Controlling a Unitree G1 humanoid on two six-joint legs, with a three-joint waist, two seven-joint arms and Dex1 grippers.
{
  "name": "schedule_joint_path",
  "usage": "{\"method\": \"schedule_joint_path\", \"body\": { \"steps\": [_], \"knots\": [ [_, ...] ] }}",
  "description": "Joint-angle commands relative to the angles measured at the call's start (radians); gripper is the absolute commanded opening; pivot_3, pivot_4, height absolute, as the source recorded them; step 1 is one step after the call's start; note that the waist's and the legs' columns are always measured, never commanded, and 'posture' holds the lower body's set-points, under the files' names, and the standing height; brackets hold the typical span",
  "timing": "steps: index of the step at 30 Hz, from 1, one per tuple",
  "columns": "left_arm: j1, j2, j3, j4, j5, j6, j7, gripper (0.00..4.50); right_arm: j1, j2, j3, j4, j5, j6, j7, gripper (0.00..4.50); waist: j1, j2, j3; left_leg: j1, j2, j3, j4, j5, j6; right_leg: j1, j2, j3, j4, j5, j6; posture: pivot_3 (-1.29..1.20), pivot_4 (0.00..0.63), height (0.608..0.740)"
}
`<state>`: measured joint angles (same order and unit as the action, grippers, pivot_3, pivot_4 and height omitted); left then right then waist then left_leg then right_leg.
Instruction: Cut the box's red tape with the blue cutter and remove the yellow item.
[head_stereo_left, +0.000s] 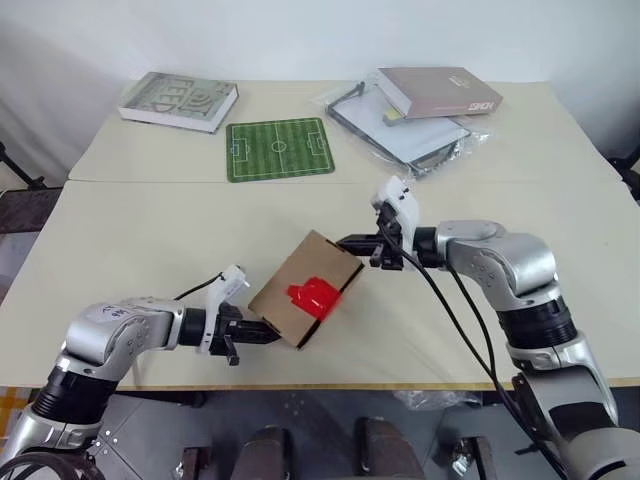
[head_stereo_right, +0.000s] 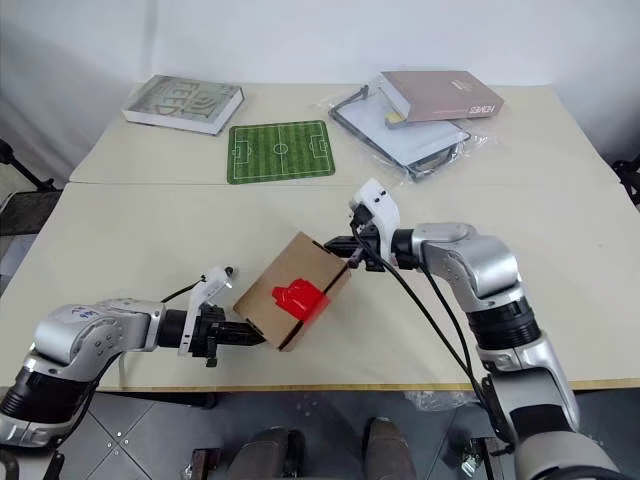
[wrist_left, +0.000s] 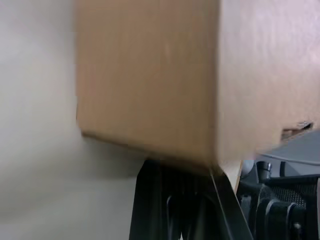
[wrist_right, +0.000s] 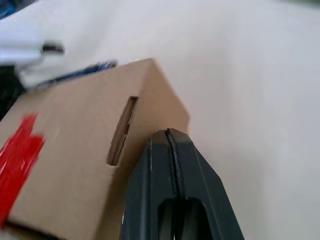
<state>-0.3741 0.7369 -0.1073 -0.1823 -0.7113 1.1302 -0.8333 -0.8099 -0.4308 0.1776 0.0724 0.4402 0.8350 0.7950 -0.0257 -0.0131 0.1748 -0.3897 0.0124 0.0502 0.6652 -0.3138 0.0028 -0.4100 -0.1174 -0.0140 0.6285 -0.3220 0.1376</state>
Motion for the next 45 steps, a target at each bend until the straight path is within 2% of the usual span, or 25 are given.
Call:
{"method": "schedule_joint_path", "body": {
  "steps": [1,4,9,13,16,18,21,26,33,39,45],
  "knots": [
    [-0.043,-0.059,-0.003,-0.022,0.008,-0.042,0.013,0.00,-0.035,0.078,-0.044,0.083,-0.041,-0.110,-0.076,0.03,-0.002,0.000,0.000,0.000,0.000,0.000,0.000,0.000,0.000,0.000,0.000,0.000,0.000,0.000,0.000,0.00,0.150,0.740],
    [-0.033,-0.065,0.028,-0.059,-0.011,-0.010,0.018,0.00,-0.073,0.104,-0.123,0.153,-0.106,-0.190,-0.214,0.03,-0.004,0.000,0.000,-0.001,0.000,0.000,0.001,0.000,0.000,-0.001,0.000,0.000,0.001,0.000,0.000,0.00,0.150,0.740],
    [0.077,0.065,0.149,-0.103,-0.046,0.027,-0.022,0.00,-0.043,0.013,-0.204,0.081,-0.136,-0.181,-0.275,0.03,-0.007,0.000,0.000,-0.001,0.001,0.000,-0.001,0.000,-0.001,-0.002,0.000,0.000,0.001,0.000,0.000,0.00,0.150,0.740],
    [0.126,0.173,0.226,-0.087,-0.029,0.005,-0.046,0.00,0.038,-0.102,-0.229,-0.065,-0.104,-0.044,-0.238,0.03,-0.004,0.000,0.000,-0.001,0.002,0.000,-0.002,0.000,-0.001,-0.003,0.000,-0.001,0.000,0.000,0.000,0.00,0.150,0.740],
    [0.054,0.144,0.266,0.018,0.033,-0.087,0.018,0.00,0.149,-0.221,-0.163,-0.238,-0.073,0.072,-0.137,0.03,0.008,0.001,0.001,-0.001,0.001,-0.001,-0.001,-0.001,0.000,-0.001,0.000,-0.002,-0.001,0.000,0.000,0.00,0.150,0.740],
    [0.004,0.105,0.260,0.068,0.063,-0.135,0.045,0.00,0.190,-0.254,-0.122,-0.304,-0.056,0.106,-0.102,0.03,0.007,0.000,0.001,-0.001,0.001,0.000,0.000,-0.001,0.000,-0.001,0.000,-0.002,-0.001,0.000,0.000,0.00,0.150,0.740],
    [-0.064,0.038,0.214,0.128,0.107,-0.191,0.063,0.00,0.220,-0.242,-0.079,-0.354,-0.030,0.140,-0.080,0.03,0.004,0.000,0.001,-0.001,0.000,0.002,0.001,-0.001,0.001,-0.001,0.000,-0.001,-0.001,0.000,0.000,0.00,0.150,0.740],
    [-0.154,-0.069,0.085,0.120,0.085,-0.158,-0.011,0.00,0.158,-0.127,0.003,-0.264,-0.066,0.086,-0.094,0.03,-0.005,0.000,0.001,-0.001,0.000,0.003,0.002,-0.001,0.001,-0.001,0.001,-0.001,0.000,0.000,0.001,0.00,0.150,0.740],
    [-0.202,-0.045,-0.051,0.063,0.058,-0.062,-0.147,0.00,0.013,0.007,0.047,-0.090,-0.120,-0.003,-0.101,0.03,-0.005,0.000,0.001,-0.001,0.000,0.003,0.002,-0.001,0.000,-0.003,0.002,-0.001,0.002,0.000,0.000,0.00,0.150,0.740],
    [-0.198,-0.025,-0.041,0.043,0.070,-0.049,-0.154,0.00,0.033,-0.024,0.014,-0.098,-0.150,-0.029,-0.108,0.03,0.000,0.000,0.001,-0.002,0.000,0.001,0.002,-0.001,0.001,-0.002,0.001,-0.001,0.002,0.001,0.001,0.00,0.150,0.740],
    [-0.173,0.020,0.100,0.105,0.106,-0.104,-0.071,0.00,0.111,-0.133,-0.129,-0.240,-0.111,0.084,-0.141,0.03,-0.001,0.000,0.001,-0.002,0.001,0.001,0.002,-0.001,0.001,-0.002,0.001,-0.001,0.001,0.001,0.001,0.00,0.150,0.740]
  ]
}}
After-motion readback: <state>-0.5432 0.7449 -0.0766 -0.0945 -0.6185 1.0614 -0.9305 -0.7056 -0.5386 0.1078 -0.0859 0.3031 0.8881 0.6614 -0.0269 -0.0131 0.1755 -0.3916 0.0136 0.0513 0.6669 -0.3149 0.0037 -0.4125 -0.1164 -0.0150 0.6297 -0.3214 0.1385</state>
